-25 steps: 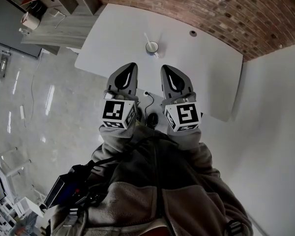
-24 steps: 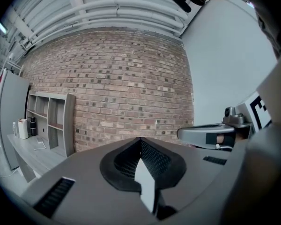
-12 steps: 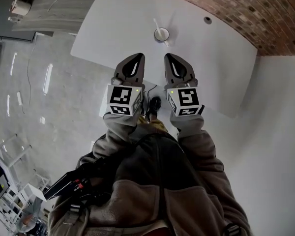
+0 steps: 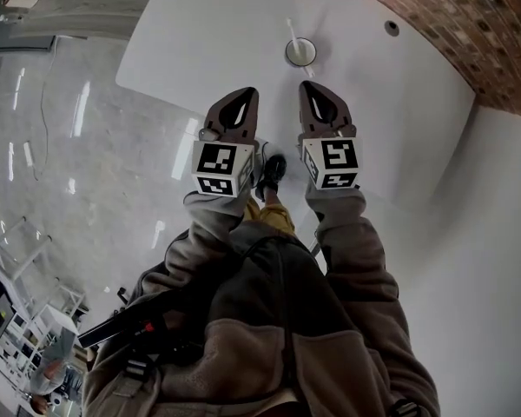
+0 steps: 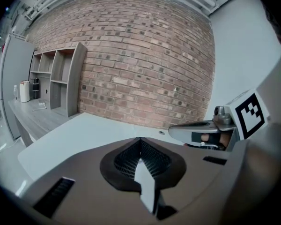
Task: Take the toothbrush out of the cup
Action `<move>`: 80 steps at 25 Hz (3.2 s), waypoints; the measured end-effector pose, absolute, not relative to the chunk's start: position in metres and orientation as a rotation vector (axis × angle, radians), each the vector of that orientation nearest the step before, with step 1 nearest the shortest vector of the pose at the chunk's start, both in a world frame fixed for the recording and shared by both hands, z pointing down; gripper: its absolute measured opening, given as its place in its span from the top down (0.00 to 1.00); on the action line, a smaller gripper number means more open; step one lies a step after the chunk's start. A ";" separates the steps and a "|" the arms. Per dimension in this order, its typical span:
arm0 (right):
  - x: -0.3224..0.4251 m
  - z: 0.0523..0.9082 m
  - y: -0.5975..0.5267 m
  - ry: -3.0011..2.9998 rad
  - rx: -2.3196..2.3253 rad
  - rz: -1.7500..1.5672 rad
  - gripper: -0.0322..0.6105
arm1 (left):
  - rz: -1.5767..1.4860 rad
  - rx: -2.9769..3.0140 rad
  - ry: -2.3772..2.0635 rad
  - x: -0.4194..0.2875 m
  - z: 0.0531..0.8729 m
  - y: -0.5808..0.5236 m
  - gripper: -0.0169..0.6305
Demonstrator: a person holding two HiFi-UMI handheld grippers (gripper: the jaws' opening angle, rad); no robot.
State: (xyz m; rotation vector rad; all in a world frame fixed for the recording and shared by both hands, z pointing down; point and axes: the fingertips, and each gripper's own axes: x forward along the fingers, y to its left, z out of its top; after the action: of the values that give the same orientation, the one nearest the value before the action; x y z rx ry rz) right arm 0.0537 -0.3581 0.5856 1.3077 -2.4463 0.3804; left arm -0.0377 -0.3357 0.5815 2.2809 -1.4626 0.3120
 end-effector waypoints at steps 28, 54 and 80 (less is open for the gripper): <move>0.049 0.717 -0.462 -2.212 1.085 0.474 0.87 | 0.344 2.111 -1.427 -0.052 0.656 -0.359 0.97; 0.046 0.686 -0.469 -2.196 1.113 0.406 0.87 | 0.320 2.135 -1.446 -0.061 0.636 -0.353 0.97; 0.081 0.390 -0.348 -2.499 1.554 0.182 0.87 | 0.047 2.546 -1.485 -0.004 0.400 -0.339 0.97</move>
State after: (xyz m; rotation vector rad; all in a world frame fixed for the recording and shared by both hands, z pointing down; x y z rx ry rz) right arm 0.0812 -0.3482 0.3903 1.5541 -2.4995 0.1816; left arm -0.0035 -0.3392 0.4000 2.5464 -1.4853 0.0471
